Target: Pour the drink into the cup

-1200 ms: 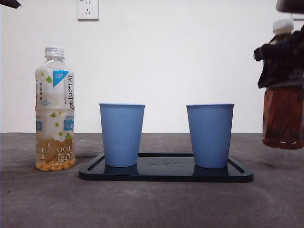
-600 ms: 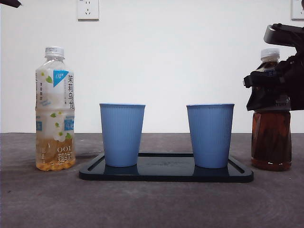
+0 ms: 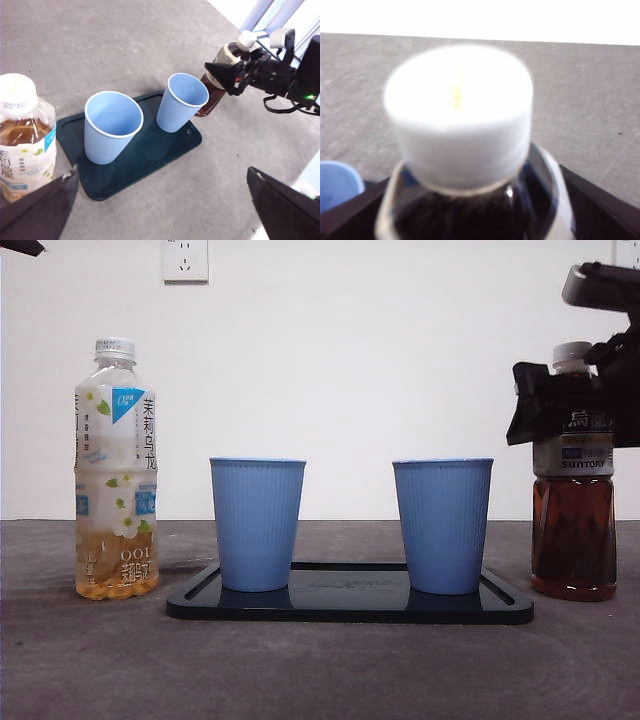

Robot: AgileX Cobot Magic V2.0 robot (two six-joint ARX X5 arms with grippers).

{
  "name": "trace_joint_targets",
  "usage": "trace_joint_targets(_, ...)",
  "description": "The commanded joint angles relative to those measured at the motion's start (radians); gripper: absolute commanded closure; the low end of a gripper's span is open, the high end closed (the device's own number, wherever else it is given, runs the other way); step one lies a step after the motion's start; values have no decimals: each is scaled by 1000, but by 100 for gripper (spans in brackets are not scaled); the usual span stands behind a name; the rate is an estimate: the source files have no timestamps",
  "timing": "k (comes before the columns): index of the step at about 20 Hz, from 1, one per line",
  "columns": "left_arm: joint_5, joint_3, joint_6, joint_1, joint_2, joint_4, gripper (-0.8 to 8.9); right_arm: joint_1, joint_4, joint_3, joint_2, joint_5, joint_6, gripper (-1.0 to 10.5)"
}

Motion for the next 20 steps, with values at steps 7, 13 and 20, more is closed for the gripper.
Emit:
trace_joint_targets(7, -92, 22, 14, -5, 5, 16, 256, 13, -462, 80, -355, -4, 10, 478)
trace_joint_targets(13, -247, -6, 45, -5, 5, 27, 256, 33, -985, 297, -595, -116, 76, 478)
trace_joint_targets(20, -322, -186, -12, -5, 5, 225, 260, 38, -1369, 542, -742, -158, 85, 478)
